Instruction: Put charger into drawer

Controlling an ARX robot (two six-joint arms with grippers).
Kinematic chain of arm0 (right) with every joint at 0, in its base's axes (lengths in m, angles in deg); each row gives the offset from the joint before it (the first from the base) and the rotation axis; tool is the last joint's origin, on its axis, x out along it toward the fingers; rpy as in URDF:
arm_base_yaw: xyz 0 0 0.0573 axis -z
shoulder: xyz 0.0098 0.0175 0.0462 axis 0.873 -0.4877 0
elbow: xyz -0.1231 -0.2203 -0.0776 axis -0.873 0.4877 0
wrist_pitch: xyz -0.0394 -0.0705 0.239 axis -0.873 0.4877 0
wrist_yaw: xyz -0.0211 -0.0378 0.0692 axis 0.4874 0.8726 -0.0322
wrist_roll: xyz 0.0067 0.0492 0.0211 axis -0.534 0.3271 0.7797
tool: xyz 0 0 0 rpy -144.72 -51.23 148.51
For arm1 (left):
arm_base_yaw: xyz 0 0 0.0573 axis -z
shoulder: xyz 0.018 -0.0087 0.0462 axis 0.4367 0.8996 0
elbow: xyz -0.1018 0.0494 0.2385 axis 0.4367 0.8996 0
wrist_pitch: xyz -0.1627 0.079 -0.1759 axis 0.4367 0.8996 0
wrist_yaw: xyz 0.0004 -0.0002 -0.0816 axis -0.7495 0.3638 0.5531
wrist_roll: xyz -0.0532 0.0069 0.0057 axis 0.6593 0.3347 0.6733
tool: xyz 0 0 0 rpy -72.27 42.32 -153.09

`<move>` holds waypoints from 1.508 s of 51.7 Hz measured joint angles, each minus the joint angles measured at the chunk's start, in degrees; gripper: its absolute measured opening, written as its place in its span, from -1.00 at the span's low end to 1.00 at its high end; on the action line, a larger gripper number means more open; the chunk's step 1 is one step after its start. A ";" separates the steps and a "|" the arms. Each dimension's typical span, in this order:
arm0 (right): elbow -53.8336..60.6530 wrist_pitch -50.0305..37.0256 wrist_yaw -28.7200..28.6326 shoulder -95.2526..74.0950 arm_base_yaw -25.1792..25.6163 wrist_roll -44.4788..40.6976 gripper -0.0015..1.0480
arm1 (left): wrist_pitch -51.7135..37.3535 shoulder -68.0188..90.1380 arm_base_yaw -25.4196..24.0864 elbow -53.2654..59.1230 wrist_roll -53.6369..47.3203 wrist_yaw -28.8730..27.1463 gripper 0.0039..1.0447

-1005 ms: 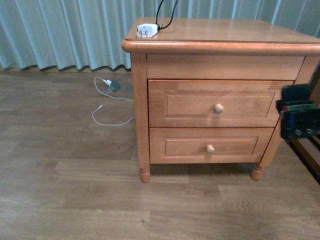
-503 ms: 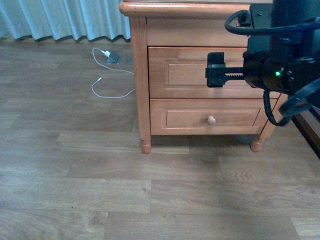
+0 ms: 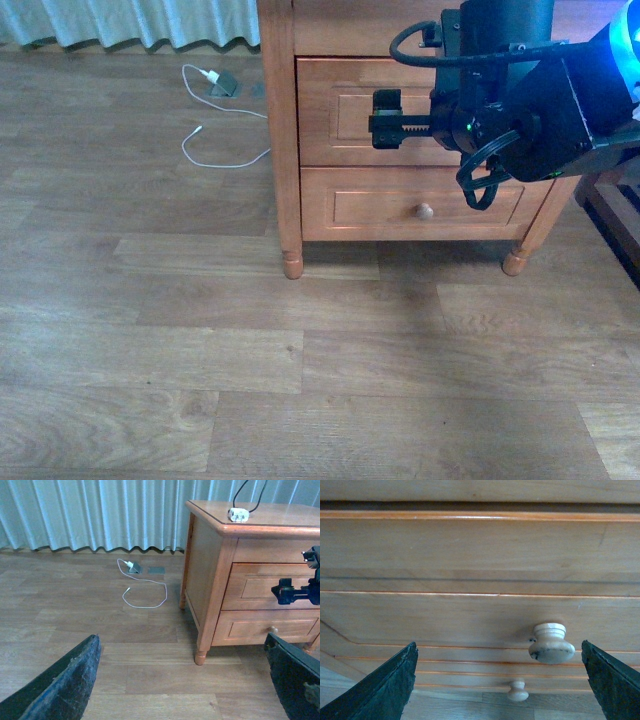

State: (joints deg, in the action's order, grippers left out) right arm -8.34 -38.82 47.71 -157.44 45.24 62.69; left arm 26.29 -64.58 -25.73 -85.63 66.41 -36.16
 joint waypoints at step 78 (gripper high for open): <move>-6.05 1.25 0.55 -5.55 2.58 -2.19 -0.54 | 0.00 0.00 0.00 0.00 0.00 0.00 0.89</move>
State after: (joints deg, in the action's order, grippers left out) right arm -14.39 -37.57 48.25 -162.99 47.82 60.50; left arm 26.29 -64.58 -25.73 -85.63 66.41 -36.16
